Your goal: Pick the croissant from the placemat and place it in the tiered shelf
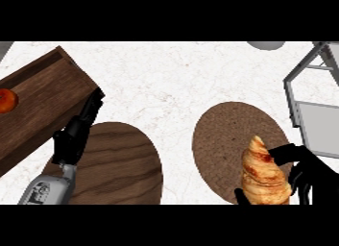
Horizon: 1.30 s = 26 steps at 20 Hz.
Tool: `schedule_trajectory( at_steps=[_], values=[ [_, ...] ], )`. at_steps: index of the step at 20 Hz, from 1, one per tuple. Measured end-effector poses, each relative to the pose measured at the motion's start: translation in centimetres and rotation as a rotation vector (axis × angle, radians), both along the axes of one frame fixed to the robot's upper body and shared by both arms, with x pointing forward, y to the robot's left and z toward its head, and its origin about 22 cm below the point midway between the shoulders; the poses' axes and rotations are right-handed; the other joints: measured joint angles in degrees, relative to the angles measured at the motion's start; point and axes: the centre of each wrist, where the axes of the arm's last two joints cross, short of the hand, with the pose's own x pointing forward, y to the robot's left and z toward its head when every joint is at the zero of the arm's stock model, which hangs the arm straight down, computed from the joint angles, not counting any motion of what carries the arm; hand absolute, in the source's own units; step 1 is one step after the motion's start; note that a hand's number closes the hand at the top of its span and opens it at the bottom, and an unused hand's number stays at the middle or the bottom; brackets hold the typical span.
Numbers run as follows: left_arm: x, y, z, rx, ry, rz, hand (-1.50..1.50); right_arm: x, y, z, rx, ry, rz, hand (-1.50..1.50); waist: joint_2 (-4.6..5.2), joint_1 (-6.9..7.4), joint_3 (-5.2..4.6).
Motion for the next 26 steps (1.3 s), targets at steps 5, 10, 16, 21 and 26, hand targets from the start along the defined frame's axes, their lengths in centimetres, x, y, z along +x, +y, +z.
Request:
schedule_trajectory(
  at_steps=[5,10,16,21,26],
  values=[
    [0.3,-0.1,0.4,-0.005,-0.006,0.003,0.0,1.7,-1.6,2.5,-0.076,-0.096,-0.11,1.5,-0.04,-0.07,-0.01],
    [0.5,-0.1,0.4,0.0,-0.005,0.0,0.0,3.1,-3.2,5.9,-0.15,-0.21,-0.216,1.5,-0.05,0.0,-0.02],
    [0.5,-0.6,0.6,0.0,-0.005,-0.001,0.0,3.9,-5.2,10.0,-0.198,-0.332,-0.328,1.5,-0.04,0.18,0.02],
    [-0.3,-0.6,-0.3,-0.005,-0.008,-0.011,0.0,4.2,-7.6,12.6,-0.215,-0.379,-0.403,1.5,0.03,0.38,0.06],
    [-0.1,-0.5,-0.3,-0.005,-0.008,-0.006,0.0,4.0,-9.9,15.6,-0.19,-0.426,-0.381,1.5,0.09,0.55,0.08]
  ],
)
